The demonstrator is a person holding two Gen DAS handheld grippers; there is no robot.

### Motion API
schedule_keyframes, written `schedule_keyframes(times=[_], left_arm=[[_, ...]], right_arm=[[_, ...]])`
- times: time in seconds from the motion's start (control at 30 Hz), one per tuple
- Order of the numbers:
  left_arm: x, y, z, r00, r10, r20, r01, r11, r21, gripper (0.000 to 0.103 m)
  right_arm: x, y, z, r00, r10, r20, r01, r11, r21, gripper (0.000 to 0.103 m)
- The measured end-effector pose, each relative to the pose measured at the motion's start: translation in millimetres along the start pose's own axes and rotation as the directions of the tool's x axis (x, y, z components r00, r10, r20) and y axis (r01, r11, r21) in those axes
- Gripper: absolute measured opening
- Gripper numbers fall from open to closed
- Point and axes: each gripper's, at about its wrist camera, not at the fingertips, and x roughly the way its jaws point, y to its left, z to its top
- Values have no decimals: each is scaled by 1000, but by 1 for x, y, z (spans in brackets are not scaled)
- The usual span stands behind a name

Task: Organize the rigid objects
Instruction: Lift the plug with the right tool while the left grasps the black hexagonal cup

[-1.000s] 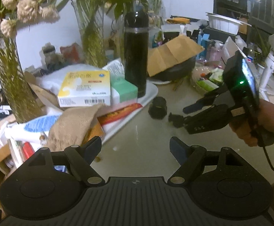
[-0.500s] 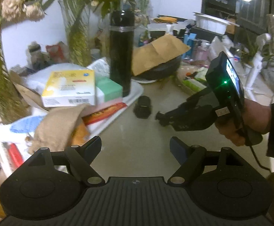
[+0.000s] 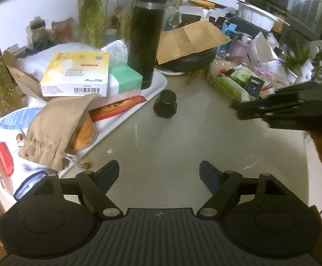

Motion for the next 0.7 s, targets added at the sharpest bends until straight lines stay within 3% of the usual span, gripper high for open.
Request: schedule_keyframes(times=[0.23, 0.37, 0.57, 0.7], left_arm=[[6, -26, 16, 999, 28, 29, -31, 993, 117, 80], [11, -41, 24, 996, 20, 85, -35, 983, 179, 79], [27, -58, 28, 980, 58, 188, -118, 937, 330, 79], [45, -60, 28, 971, 92, 220, -172, 909, 380, 79]], right_arm=[[-46, -8, -20, 1000, -8, 20, 6, 997, 74, 21], [-68, -14, -33, 1000, -9, 30, 4, 990, 142, 21], [-96, -8, -48, 999, -21, 43, 13, 984, 177, 21], [-114, -3, -57, 998, -20, 66, 8, 982, 189, 21]])
